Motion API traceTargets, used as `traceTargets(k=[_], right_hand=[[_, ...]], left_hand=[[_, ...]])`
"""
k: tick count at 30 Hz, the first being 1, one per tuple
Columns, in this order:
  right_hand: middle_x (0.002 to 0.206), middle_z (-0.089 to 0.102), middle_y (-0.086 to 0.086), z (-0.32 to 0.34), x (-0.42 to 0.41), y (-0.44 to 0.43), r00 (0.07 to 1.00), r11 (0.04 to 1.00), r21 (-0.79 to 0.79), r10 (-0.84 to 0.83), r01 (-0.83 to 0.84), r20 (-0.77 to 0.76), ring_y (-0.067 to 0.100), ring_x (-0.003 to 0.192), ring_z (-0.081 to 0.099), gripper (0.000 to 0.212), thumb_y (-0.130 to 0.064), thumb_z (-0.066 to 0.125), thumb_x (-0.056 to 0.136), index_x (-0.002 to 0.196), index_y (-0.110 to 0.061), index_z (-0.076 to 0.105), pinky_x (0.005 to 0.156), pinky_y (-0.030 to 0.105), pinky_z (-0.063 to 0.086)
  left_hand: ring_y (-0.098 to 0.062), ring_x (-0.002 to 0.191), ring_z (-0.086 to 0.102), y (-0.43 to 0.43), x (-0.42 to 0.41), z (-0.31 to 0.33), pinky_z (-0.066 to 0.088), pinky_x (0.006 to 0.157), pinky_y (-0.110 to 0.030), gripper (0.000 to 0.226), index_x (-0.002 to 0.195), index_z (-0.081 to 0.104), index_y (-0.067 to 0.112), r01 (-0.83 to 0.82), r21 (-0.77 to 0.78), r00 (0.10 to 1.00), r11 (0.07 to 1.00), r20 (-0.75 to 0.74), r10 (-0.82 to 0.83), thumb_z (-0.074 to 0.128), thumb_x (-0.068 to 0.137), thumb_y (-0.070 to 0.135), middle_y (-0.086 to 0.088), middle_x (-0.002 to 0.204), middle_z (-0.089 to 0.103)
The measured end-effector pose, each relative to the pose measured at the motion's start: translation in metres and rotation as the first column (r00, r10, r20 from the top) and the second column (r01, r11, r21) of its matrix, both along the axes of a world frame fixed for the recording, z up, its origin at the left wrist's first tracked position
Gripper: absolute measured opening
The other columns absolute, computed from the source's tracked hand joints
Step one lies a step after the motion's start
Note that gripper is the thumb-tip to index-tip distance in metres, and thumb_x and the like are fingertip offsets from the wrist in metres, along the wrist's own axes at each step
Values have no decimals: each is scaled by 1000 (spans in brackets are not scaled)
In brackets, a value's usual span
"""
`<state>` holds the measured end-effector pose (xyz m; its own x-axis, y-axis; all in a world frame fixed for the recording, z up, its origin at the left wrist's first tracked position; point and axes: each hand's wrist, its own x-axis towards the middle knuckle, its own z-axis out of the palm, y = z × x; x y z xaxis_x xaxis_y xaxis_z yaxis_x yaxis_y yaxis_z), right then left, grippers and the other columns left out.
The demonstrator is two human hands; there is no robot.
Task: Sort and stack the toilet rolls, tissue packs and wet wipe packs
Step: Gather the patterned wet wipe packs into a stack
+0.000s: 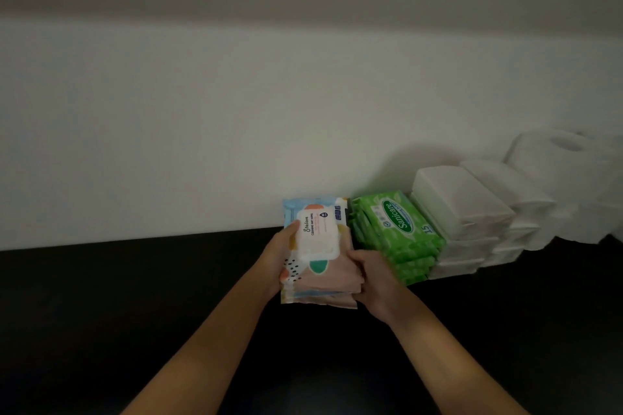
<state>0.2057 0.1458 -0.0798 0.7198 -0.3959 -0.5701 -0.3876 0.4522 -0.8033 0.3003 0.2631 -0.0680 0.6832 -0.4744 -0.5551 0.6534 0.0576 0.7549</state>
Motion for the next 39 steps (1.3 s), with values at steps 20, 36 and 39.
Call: traceTargets(k=[20,36,39], right_hand=[[103,69,2,-14,27,51,972,958,-215,214,-190,96,12,88,67,37,-36,36,98,123,-17,56,71,20,54],[131,55,13,-7,81,107,952,950,-82,304,-301,31,25,110,60,50,-41,32,98,141,-17,35,93,36,50],[133,53,14,-5,89,108,960,960,-53,278,-276,45,27,114,58,49,-38,33,98,141,-15,35,99,39,47]], left_hand=[[-27,97,61,56,-1,-9,51,70,-38,46,139,38,20,-107,-49,993,993,52,110,45,95,34,-14,130,56],[-28,89,67,116,44,-7,54,71,-37,29,115,56,16,-207,48,977,977,53,205,48,93,34,-10,98,69],[-21,58,71,117,53,-6,55,47,-26,23,93,61,16,-170,29,984,985,63,168,45,94,33,-6,67,74]])
